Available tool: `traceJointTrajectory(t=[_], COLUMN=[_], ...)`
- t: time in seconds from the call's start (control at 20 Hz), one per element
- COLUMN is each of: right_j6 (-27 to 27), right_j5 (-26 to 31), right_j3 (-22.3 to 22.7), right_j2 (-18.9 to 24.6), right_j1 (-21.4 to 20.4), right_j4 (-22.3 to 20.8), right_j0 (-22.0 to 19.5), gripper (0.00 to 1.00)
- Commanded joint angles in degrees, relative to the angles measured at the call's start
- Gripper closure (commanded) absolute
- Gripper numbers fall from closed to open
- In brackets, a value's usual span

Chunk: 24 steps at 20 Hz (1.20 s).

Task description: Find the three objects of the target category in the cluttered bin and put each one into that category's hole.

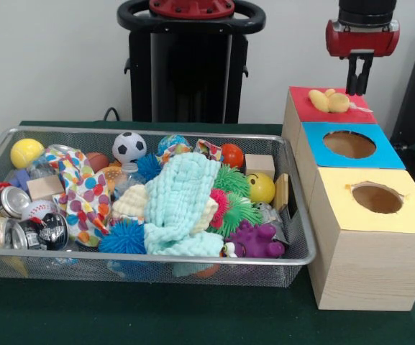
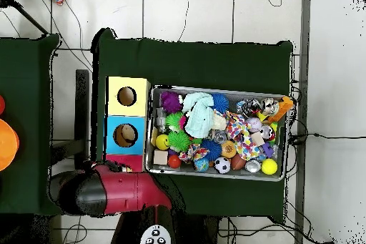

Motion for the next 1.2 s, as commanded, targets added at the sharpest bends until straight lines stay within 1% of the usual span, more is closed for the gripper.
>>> traceJointTrajectory(t=[0.05, 0.2, 0.55, 0.9, 1.2], right_j6=[9.0, 8.5, 6.3, 5.8, 5.7], right_j5=[3.0, 3.0, 2.1, 2.6, 1.2], right_j3=[-4.5, -4.5, -4.4, -5.1, -3.7], right_j2=[-0.3, -0.6, 0.5, 0.4, 0.8], right_j1=[2.7, 2.8, 3.3, 3.6, 3.3], right_j4=[0.7, 0.1, -0.6, -1.2, -1.6], right_j0=[-1.0, -1.2, -3.3, -3.6, -3.9], gripper=[1.00, 1.00, 1.00, 1.00, 1.00])
